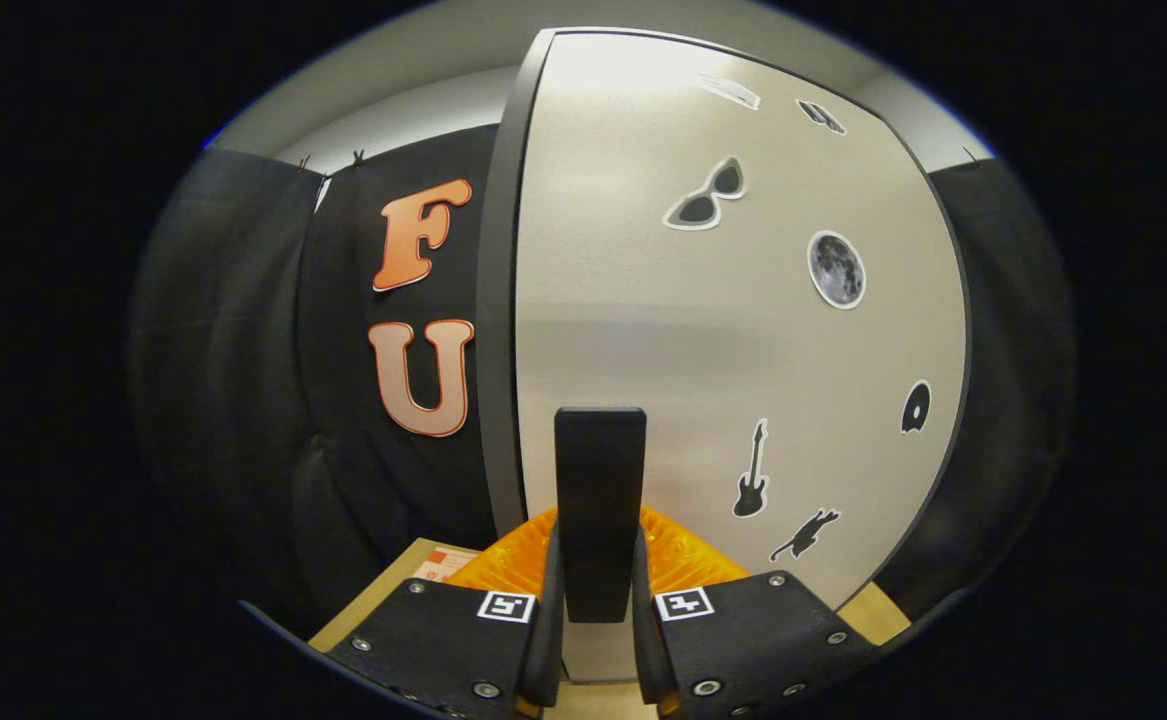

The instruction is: Open the shoe cabinet door, grab the shoes and put them into the shoe cabinet, then close the shoe cabinet door.

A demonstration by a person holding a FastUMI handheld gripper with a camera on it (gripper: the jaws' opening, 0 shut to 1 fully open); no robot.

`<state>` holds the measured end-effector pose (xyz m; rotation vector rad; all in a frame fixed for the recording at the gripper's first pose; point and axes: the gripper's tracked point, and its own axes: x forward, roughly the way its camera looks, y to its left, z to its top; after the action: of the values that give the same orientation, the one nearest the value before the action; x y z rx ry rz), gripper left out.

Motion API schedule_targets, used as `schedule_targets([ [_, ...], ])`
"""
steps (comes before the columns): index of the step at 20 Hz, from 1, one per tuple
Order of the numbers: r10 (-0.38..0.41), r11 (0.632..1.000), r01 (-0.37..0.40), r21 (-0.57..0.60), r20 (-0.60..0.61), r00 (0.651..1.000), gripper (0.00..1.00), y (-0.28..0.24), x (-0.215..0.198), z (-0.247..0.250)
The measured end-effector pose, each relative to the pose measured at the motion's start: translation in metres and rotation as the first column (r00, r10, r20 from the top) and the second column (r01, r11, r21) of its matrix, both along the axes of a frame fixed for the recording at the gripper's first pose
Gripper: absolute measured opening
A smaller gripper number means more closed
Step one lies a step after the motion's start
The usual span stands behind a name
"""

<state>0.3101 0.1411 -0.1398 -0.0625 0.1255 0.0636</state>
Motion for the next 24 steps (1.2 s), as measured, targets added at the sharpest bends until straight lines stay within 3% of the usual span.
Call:
schedule_targets([
  [9,0.009,1.000,-0.009,0.011,-0.030,1.000,0.21,-0.004,-0.011,-0.001],
  [24,0.018,1.000,-0.018,0.001,-0.008,1.000,0.20,-0.040,-0.085,0.015],
])
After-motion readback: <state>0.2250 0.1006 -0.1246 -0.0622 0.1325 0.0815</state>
